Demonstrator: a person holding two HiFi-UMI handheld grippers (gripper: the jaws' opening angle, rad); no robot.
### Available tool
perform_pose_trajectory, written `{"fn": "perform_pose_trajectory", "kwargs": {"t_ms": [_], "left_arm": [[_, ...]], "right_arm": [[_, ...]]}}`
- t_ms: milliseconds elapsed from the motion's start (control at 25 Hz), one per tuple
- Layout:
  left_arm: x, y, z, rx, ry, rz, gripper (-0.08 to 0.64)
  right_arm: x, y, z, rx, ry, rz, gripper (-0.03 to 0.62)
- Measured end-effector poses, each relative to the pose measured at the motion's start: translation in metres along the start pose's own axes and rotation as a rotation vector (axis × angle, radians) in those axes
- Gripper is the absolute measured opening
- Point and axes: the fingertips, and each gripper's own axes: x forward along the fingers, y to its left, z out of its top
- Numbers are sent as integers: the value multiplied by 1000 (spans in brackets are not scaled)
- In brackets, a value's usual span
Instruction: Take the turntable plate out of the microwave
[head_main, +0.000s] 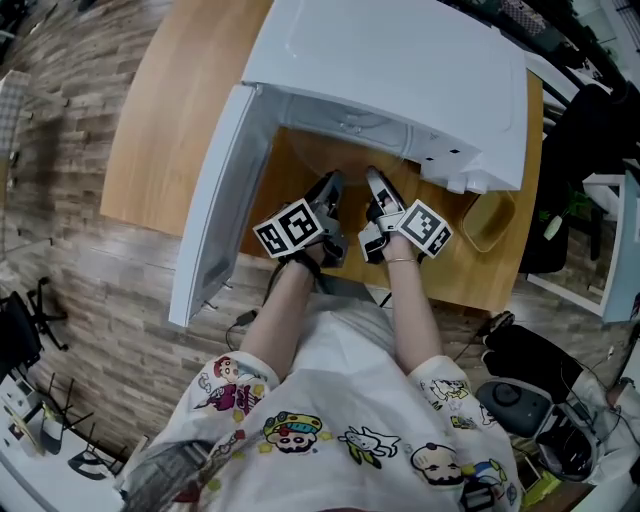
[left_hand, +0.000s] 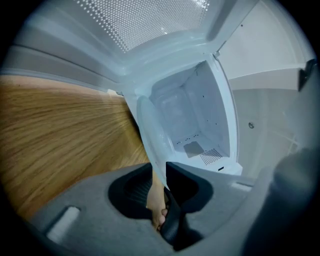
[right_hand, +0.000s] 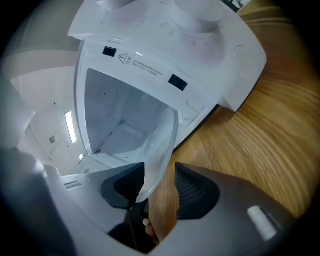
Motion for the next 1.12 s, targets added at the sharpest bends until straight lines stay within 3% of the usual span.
{"fn": "perform_pose_trajectory", "kwargs": {"t_ms": [120,320,560,640,1120], "left_arm": [[0,1,7,8,-22,0,92],[5,9,39,-54,-93,-23,129],[24,14,60,-48,-90,-10,125],[28,16,63,-55,-89,5,83],[24,18,65,-66,-68,-40,64]], "right_arm": [[9,2,2,36,-9,20,178],[20,7,7,84,-38,52,153],[31,4,16,108,-61,52,100],[33,2,18,137,-70,49,75],[33,3,15,256,-116,116,61]]}}
